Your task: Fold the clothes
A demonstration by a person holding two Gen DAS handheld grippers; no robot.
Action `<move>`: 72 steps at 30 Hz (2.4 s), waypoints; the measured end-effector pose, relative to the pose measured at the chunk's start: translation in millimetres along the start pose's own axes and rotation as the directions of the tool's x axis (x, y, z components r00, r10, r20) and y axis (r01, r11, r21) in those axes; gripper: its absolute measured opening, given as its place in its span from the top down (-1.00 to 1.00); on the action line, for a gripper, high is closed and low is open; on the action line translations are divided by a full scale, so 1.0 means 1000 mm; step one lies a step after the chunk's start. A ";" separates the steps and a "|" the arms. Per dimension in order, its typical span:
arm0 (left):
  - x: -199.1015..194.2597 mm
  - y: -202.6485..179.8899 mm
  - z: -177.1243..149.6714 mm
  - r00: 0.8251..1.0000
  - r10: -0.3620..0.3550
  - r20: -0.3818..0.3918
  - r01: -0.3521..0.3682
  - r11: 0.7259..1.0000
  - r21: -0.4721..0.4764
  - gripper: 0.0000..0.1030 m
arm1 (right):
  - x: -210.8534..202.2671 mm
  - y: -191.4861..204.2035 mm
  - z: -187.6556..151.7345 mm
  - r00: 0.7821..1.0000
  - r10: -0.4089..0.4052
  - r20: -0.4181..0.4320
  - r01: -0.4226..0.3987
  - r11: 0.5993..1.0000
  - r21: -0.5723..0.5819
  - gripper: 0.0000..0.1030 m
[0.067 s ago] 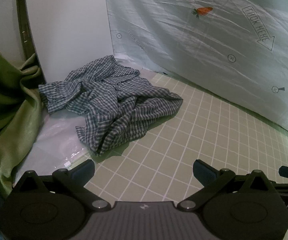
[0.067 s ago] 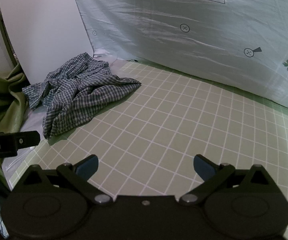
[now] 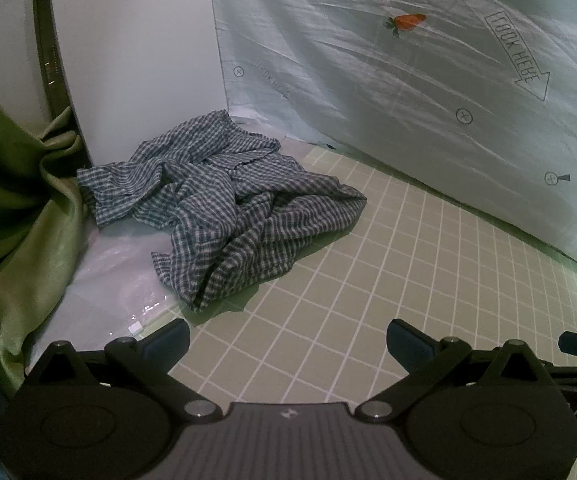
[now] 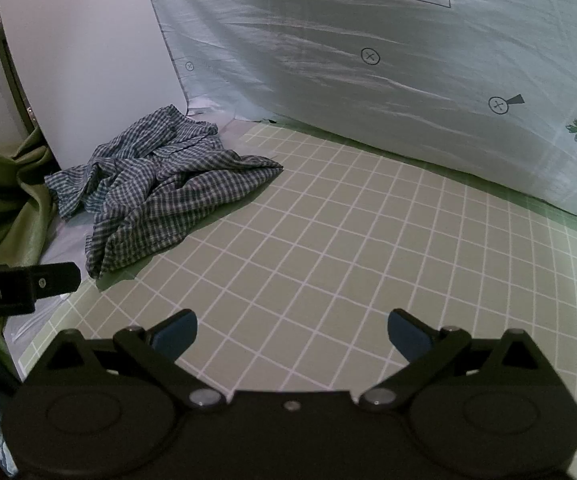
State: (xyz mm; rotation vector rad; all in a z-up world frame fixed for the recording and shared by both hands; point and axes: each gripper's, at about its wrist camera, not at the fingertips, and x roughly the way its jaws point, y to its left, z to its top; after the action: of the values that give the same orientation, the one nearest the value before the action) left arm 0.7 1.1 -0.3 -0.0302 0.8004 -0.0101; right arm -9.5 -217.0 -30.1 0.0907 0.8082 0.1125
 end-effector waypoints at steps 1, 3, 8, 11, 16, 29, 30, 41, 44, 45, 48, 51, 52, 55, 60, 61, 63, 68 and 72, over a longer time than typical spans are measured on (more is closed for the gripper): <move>0.000 0.000 0.000 1.000 0.000 0.000 0.000 1.000 0.000 -1.00 | 0.000 0.000 0.000 1.000 0.001 0.001 -0.001 1.000 0.001 -0.99; 0.000 0.001 0.000 1.000 0.001 0.001 -0.001 1.000 -0.001 -1.00 | -0.001 0.000 -0.001 1.000 0.001 0.001 -0.001 1.000 0.000 -0.99; 0.000 -0.001 -0.003 1.000 0.003 0.002 -0.003 1.000 -0.003 -1.00 | 0.000 0.001 -0.001 1.000 0.003 0.001 -0.003 1.000 -0.004 -0.99; 0.001 0.000 -0.003 1.000 0.002 0.000 -0.002 1.000 -0.004 -1.00 | -0.003 0.000 -0.003 1.000 0.005 0.000 -0.005 1.000 -0.007 -0.99; 0.001 0.001 -0.003 1.000 0.000 -0.004 0.000 1.000 -0.002 -1.00 | -0.004 -0.001 -0.004 1.000 0.004 0.000 -0.004 1.000 -0.011 -0.99; 0.003 0.000 -0.001 1.000 0.001 -0.011 -0.001 1.000 0.001 -1.00 | -0.001 0.002 -0.002 1.000 0.002 -0.002 -0.003 1.000 -0.008 -0.99; 0.003 0.000 -0.001 1.000 0.001 -0.012 -0.001 1.000 0.001 -1.00 | -0.001 0.002 -0.002 1.000 0.002 -0.001 -0.002 1.000 -0.008 -0.99; 0.004 -0.001 -0.002 1.000 0.003 -0.014 -0.003 1.000 -0.001 -1.00 | 0.001 0.001 -0.002 1.000 0.002 -0.004 -0.002 1.000 -0.008 -0.99; 0.003 -0.001 -0.002 1.000 0.002 -0.015 -0.002 1.000 -0.001 -1.00 | 0.000 0.000 -0.003 1.000 0.003 -0.003 -0.003 1.000 -0.009 -0.99; 0.003 -0.001 -0.002 1.000 0.001 -0.015 -0.001 1.000 -0.001 -1.00 | 0.000 0.000 -0.003 1.000 0.002 -0.003 -0.002 1.000 -0.009 -0.99; 0.003 -0.001 -0.002 1.000 0.000 -0.016 0.000 1.000 -0.003 -1.00 | -0.001 0.000 -0.003 1.000 0.001 -0.004 -0.001 1.000 -0.008 -0.99; 0.004 0.000 -0.001 1.000 -0.007 -0.017 0.007 1.000 -0.008 -1.00 | 0.000 -0.001 -0.003 1.000 0.004 -0.008 -0.004 1.000 -0.009 -0.99; 0.004 0.001 -0.001 1.000 -0.009 -0.019 0.009 1.000 -0.010 -1.00 | 0.000 0.000 -0.002 1.000 0.006 -0.009 -0.006 1.000 -0.011 -0.99; 0.006 0.001 -0.002 1.000 -0.012 -0.027 0.011 1.000 -0.015 -1.00 | 0.002 0.003 -0.003 1.000 -0.001 -0.022 0.001 1.000 -0.027 -0.99; 0.011 0.006 -0.004 0.999 -0.009 -0.049 0.007 0.999 -0.040 -1.00 | 0.008 0.006 -0.004 0.999 0.012 -0.051 -0.014 0.999 -0.042 -0.99; 0.012 0.007 -0.005 0.999 -0.007 -0.054 0.005 0.999 -0.047 -1.00 | 0.009 0.006 -0.004 0.998 0.019 -0.056 -0.022 0.999 -0.043 -0.99; 0.015 0.010 -0.005 0.998 -0.007 -0.062 0.003 0.998 -0.062 -1.00 | 0.012 0.007 -0.003 0.997 0.038 -0.063 -0.041 0.998 -0.038 -0.99; 0.027 0.021 -0.004 0.996 0.002 -0.088 -0.012 0.994 -0.107 -1.00 | 0.026 0.011 0.000 0.995 0.054 -0.089 -0.060 0.996 -0.072 -0.99; 0.048 0.033 0.003 0.992 0.002 -0.125 -0.019 0.991 -0.132 -1.00 | 0.046 0.015 0.011 0.996 0.043 -0.073 -0.051 0.993 -0.111 -1.00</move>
State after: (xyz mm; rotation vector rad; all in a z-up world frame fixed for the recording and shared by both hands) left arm 35.8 33.1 -33.4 -0.1526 0.9258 0.0517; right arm 29.1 -196.2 -53.2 -0.0012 0.8685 0.2065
